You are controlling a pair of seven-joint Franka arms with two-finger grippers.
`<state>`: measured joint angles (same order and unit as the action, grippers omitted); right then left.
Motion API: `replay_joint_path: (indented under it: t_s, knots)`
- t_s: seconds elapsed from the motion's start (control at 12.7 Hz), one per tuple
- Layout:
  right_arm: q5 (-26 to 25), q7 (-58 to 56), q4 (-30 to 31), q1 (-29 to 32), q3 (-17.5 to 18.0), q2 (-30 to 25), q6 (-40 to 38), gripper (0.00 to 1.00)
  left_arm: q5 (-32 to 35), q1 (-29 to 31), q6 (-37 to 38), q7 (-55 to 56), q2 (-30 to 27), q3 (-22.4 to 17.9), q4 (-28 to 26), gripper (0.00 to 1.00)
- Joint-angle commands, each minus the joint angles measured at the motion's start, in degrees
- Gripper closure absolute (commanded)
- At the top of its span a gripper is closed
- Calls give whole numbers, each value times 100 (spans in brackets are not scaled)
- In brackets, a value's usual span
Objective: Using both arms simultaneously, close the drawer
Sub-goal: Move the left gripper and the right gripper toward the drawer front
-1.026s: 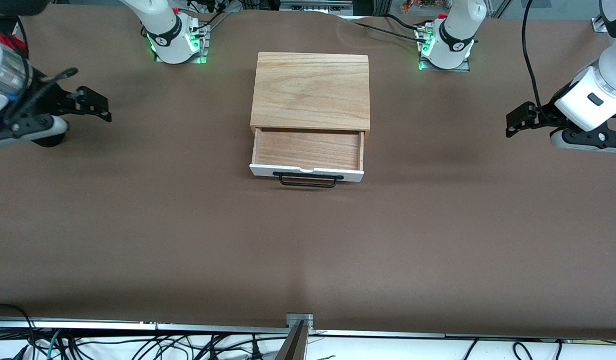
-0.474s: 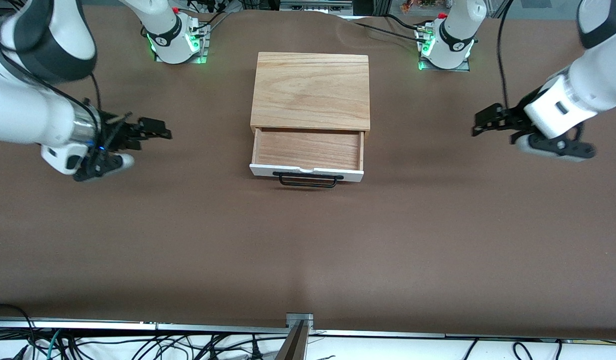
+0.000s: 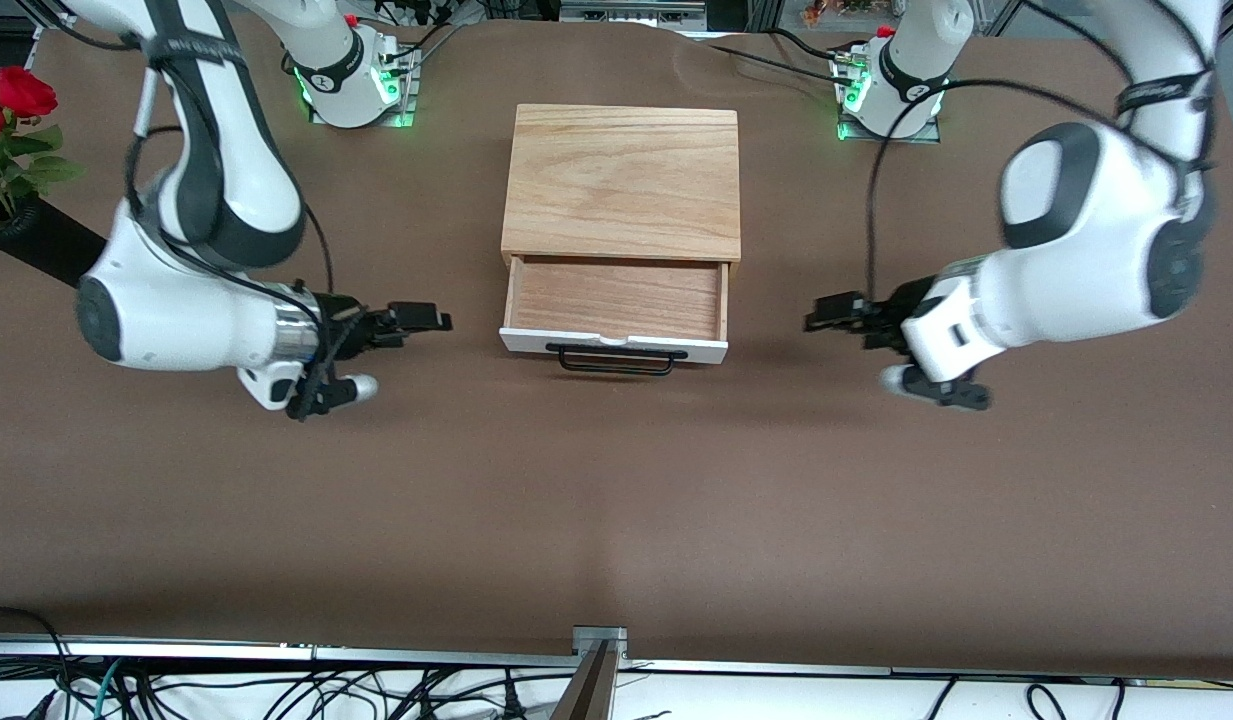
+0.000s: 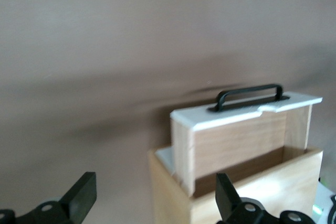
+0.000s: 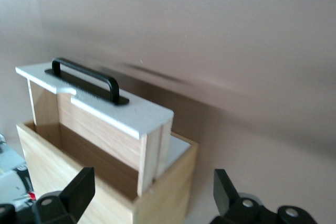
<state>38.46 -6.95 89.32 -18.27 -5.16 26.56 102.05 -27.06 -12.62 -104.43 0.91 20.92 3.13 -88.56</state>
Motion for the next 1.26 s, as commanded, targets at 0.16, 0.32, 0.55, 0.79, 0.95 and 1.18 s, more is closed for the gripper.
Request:
replay_joint_path:
  t_s: [0.16,0.32,0.55,0.79,0.95,1.18]
  knots:
    - [933,-175,-389,-36,-2,683,262,0,-491,-530,-1243,-38,754,-50,260,0]
    - [1119,-184,-389,-193,6,850,587,0,-712,-854,-1753,-195,1053,-50,260,0]
    - [1384,-350,-345,-360,121,1018,921,0,-1403,-979,-2055,-861,1493,-50,260,0]
    - [1384,-351,-197,-668,121,1036,1211,0,-2084,-988,-1924,-1460,1696,-50,146,0]
    - [1375,-482,-3,-835,121,1018,1361,0,-2102,-961,-1477,-1470,1696,-50,146,0]
    - [1375,-588,182,-862,121,957,1318,0,-2058,-874,-606,-1497,1705,-58,146,0]
